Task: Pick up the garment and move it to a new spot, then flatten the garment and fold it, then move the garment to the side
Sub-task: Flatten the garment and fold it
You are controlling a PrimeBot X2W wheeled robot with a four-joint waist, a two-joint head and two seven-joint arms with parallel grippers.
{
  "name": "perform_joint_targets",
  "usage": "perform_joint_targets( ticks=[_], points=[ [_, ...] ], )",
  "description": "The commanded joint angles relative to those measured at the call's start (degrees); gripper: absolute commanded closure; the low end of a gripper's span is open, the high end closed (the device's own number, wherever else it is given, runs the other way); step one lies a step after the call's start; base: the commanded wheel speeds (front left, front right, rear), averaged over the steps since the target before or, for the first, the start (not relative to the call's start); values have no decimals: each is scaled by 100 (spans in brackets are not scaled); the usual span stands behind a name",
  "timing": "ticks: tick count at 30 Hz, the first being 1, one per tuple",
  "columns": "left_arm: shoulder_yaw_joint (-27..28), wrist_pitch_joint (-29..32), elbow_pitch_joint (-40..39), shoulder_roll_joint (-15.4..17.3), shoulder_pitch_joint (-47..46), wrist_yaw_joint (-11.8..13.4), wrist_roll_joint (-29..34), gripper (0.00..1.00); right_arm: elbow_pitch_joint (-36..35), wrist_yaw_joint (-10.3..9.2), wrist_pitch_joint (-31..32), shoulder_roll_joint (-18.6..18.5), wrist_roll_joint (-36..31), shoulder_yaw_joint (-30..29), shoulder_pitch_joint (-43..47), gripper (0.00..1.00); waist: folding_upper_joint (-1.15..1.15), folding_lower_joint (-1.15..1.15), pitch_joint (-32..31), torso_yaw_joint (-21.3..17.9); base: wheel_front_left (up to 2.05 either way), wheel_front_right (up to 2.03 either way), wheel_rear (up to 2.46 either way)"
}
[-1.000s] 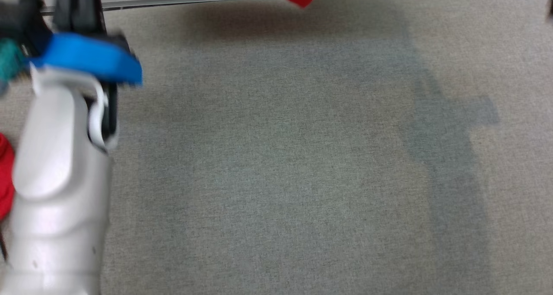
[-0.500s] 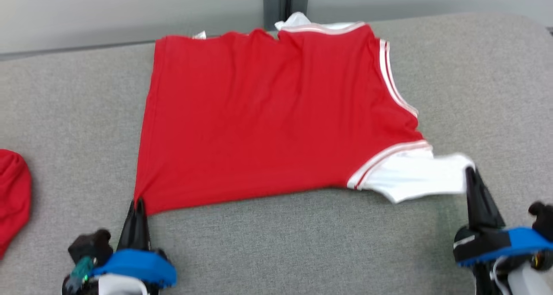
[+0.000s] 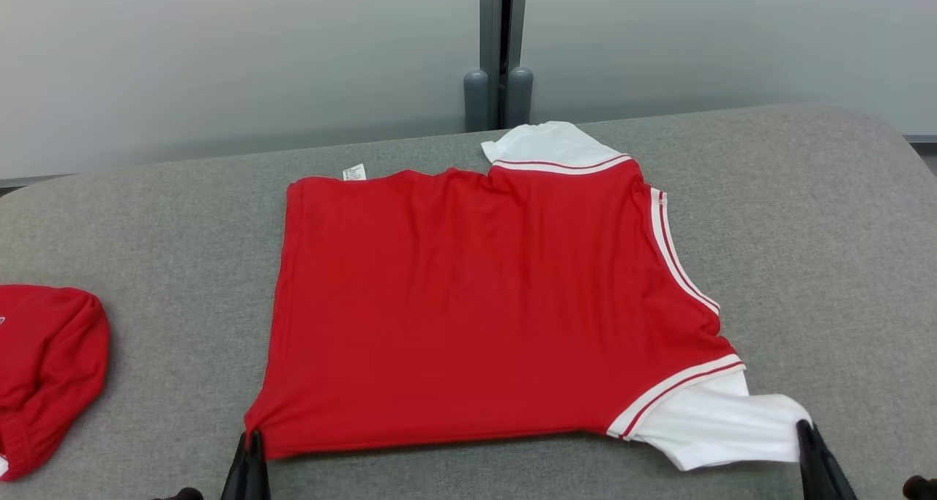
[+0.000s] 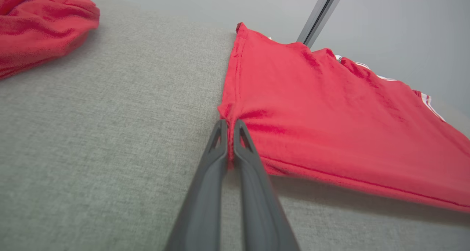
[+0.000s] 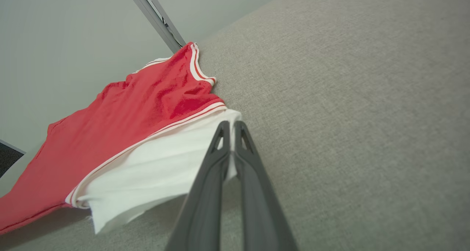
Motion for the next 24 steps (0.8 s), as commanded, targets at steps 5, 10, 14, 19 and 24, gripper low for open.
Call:
perform_joint_targets(
  ticks=[5, 10, 14, 19, 24],
  points=[
    [-147, -26, -453, 27, -133, 27, 128, 100, -344, -6, -30, 67, 95, -165, -329, 100, 0, 2, 47, 61, 0, 0, 0],
    [-297, -25, -450, 22, -688, 127, 120, 100, -325, -5, -30, 3, 130, -159, -1073, 100, 0, 2, 237, 137, 0, 0, 0],
    [-439, -22, -73, 18, -1236, 219, 86, 100, 57, -5, -29, -132, 60, 94, -1863, 100, 0, 2, 445, 194, 0, 0, 0],
    [-562, -21, 476, 18, -1973, 293, 155, 100, 686, -4, -29, -287, -62, 383, -2801, 100, 0, 2, 787, 263, 0, 0, 0],
    [-587, -22, 998, 17, -2606, 343, 212, 100, 1214, -4, -29, -390, -227, 522, -3505, 100, 0, 2, 1108, 322, 0, 0, 0]
  ],
)
